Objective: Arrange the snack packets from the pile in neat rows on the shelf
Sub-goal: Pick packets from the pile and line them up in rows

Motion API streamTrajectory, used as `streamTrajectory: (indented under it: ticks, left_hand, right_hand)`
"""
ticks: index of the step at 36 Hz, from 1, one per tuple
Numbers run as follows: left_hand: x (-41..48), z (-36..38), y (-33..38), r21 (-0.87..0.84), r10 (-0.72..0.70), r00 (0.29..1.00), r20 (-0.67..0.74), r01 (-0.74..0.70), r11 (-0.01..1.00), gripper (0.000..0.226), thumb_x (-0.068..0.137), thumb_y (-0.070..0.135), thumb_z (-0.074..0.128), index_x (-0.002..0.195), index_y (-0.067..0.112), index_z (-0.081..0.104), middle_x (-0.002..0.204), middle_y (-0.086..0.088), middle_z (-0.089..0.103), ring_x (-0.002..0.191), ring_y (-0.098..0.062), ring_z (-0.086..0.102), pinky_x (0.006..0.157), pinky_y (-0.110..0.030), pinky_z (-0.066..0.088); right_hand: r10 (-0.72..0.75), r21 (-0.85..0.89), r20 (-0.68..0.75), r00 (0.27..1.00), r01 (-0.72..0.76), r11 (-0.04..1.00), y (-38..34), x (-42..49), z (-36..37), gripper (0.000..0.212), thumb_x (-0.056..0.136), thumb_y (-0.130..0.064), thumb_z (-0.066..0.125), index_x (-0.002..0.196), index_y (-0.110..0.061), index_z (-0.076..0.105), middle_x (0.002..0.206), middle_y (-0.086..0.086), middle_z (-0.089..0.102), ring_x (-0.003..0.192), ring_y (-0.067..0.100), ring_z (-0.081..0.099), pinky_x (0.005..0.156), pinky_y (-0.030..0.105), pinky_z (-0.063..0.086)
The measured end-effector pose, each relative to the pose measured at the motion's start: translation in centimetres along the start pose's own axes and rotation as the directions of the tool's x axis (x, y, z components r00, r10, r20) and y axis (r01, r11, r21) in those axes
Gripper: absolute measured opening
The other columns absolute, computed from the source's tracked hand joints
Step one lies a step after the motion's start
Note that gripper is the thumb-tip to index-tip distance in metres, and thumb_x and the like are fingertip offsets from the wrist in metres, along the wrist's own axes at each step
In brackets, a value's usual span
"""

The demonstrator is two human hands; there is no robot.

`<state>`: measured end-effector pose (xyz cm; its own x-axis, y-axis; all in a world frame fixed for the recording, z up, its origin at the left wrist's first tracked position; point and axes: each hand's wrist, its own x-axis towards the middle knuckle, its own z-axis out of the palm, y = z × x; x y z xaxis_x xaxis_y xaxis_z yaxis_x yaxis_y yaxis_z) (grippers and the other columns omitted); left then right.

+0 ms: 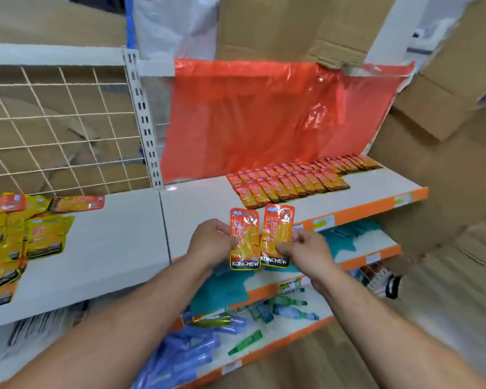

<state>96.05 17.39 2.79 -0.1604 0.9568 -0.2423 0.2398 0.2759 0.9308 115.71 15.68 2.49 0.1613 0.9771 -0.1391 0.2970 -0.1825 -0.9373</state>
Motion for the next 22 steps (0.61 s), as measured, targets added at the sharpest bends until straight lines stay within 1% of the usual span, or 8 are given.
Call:
streamTrajectory:
  ticks: [2,4,6,8,12,14,19,22]
  left_hand:
    - [0.4,2.1,0.7,-0.004,0.006,0.999,0.032,-0.006,1.000,0.013,0.074,0.001,0.068,0.079,0.011,0.061,0.079,-0.013,0.069,0.069,-0.028,0.064,0.058,-0.034,0.049]
    - [1.2,4.2,1.2,0.001,0.014,0.998,0.065,-0.014,1.000,0.014,0.072,0.003,0.069,0.081,0.011,0.062,0.082,-0.013,0.070,0.073,-0.029,0.067,0.059,-0.038,0.053]
    - [2.2,6.2,1.9,-0.001,0.023,0.995,0.095,-0.023,1.000,0.014,0.070,0.003,0.068,0.082,0.011,0.063,0.083,-0.012,0.071,0.077,-0.031,0.069,0.066,-0.045,0.058]
    - [3.3,8.4,2.7,-0.007,0.031,0.990,0.135,-0.030,1.000,0.014,0.070,0.003,0.067,0.080,0.011,0.062,0.080,-0.013,0.069,0.071,-0.030,0.067,0.064,-0.045,0.058]
    - [6.4,12.7,4.4,-0.023,0.046,0.978,0.205,-0.042,0.999,0.019,0.076,-0.001,0.068,0.074,0.015,0.058,0.069,-0.006,0.063,0.061,-0.022,0.058,0.059,-0.035,0.048]
    - [8.6,14.8,5.3,-0.044,0.041,0.967,0.253,-0.030,0.999,0.021,0.080,-0.003,0.068,0.077,0.013,0.056,0.062,-0.004,0.054,0.051,-0.019,0.049,0.052,-0.029,0.040]
    - [14.1,19.5,7.5,-0.042,0.063,0.949,0.309,-0.053,0.998,0.019,0.082,0.005,0.073,0.083,0.013,0.056,0.075,-0.007,0.056,0.067,-0.024,0.052,0.060,-0.032,0.043]
    - [16.7,21.6,8.8,-0.038,0.082,0.947,0.312,-0.073,0.997,0.019,0.079,0.006,0.075,0.081,0.014,0.058,0.073,-0.005,0.058,0.065,-0.022,0.054,0.057,-0.028,0.043]
  right_hand:
    - [0.018,0.016,-0.032,0.999,-0.017,1.000,1.0,0.5,-1.9,0.046,0.075,-0.009,0.076,0.059,-0.022,0.035,0.064,0.006,0.034,0.062,0.017,0.033,0.063,0.032,0.025]
    - [0.032,0.010,-0.052,0.998,-0.031,0.999,1.9,1.0,-3.6,0.049,0.076,-0.009,0.075,0.057,-0.022,0.031,0.063,0.005,0.031,0.062,0.016,0.032,0.063,0.031,0.025]
    - [0.036,0.005,-0.071,0.997,-0.036,0.999,2.7,1.7,-5.3,0.049,0.077,-0.005,0.074,0.059,-0.020,0.031,0.065,0.006,0.028,0.059,0.016,0.030,0.055,0.025,0.027]
    - [0.039,0.003,-0.104,0.994,-0.039,0.999,3.4,2.8,-7.1,0.042,0.078,-0.004,0.075,0.064,-0.016,0.037,0.068,0.007,0.029,0.059,0.016,0.030,0.047,0.020,0.028]
    - [0.053,-0.008,-0.150,0.987,-0.055,0.998,4.5,5.9,-10.4,0.030,0.075,-0.012,0.077,0.071,-0.016,0.048,0.072,0.008,0.034,0.067,0.018,0.034,0.061,0.029,0.026]
    - [0.066,-0.011,-0.176,0.982,-0.069,0.998,4.6,7.9,-12.1,0.031,0.079,-0.009,0.076,0.072,-0.015,0.045,0.073,0.007,0.032,0.067,0.019,0.030,0.061,0.030,0.023]
    - [0.059,-0.065,-0.248,0.967,-0.077,0.995,4.0,13.4,-15.2,0.051,0.079,-0.010,0.076,0.058,-0.023,0.031,0.056,-0.001,0.025,0.054,0.014,0.025,0.054,0.028,0.020]
    - [0.080,-0.069,-0.277,0.957,-0.102,0.992,3.3,16.4,-16.5,0.047,0.080,-0.008,0.076,0.060,-0.020,0.035,0.053,-0.005,0.029,0.050,0.012,0.028,0.048,0.025,0.023]
